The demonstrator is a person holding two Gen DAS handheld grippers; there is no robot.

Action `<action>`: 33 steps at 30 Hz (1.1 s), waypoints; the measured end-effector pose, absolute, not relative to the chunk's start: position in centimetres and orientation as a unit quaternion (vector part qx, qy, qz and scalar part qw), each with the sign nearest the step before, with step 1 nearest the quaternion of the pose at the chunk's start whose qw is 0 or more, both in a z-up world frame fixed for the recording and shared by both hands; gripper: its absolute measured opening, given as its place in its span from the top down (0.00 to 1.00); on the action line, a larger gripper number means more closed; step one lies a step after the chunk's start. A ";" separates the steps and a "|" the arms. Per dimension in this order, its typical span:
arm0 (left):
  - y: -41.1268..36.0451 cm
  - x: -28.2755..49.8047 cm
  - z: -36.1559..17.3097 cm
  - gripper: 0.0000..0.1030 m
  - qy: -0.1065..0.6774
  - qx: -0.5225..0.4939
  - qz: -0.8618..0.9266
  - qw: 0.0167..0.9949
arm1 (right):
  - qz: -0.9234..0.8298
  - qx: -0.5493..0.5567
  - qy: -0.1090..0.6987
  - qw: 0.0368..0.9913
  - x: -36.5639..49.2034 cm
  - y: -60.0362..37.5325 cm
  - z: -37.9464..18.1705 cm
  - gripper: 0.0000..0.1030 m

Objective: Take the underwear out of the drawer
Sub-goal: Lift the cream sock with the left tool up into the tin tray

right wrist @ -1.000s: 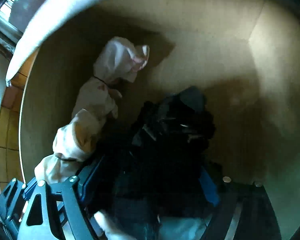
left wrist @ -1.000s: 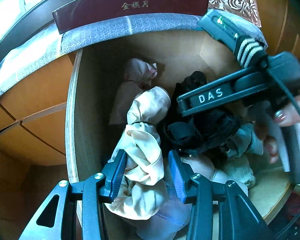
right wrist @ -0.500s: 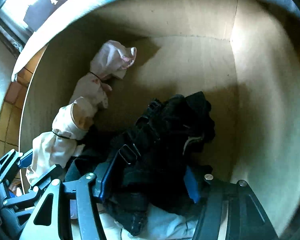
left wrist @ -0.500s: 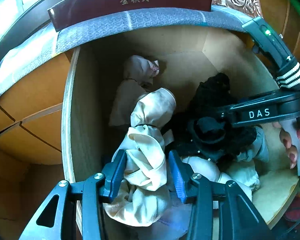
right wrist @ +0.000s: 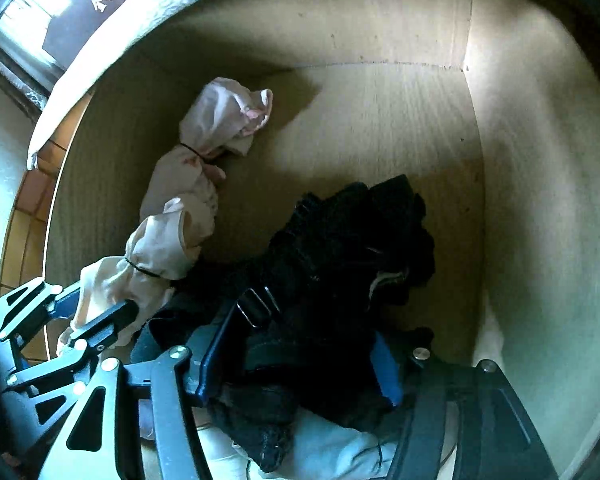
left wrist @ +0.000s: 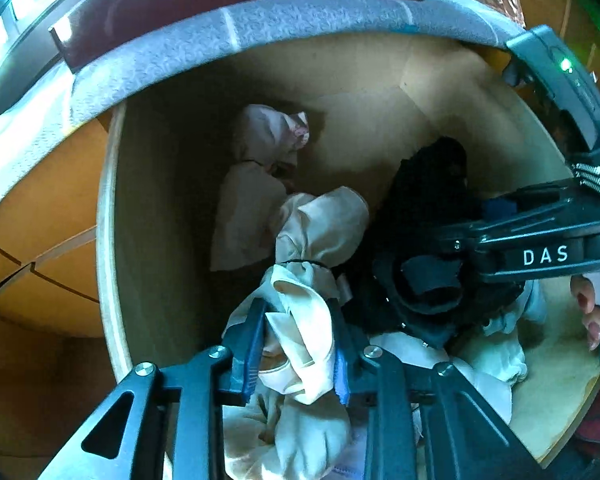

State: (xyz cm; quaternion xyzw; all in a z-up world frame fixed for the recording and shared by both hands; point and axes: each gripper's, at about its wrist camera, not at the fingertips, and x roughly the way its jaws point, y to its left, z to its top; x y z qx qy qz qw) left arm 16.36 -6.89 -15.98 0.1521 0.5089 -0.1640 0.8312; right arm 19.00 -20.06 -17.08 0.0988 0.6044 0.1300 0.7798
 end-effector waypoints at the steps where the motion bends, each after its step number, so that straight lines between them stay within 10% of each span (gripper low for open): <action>1: -6.9 16.4 -16.2 0.76 0.510 0.151 -0.170 0.829 | 0.130 0.099 0.605 0.780 18.9 -20.0 -17.1 0.38; 14: -4.0 15.9 -12.2 0.86 0.482 0.048 -0.215 0.848 | 0.131 0.100 0.608 0.777 19.1 -19.4 -17.8 0.38; 33: -3.1 24.6 6.0 0.86 0.304 0.153 -0.135 0.931 | 0.125 0.051 0.611 0.780 19.3 -18.2 -18.0 0.38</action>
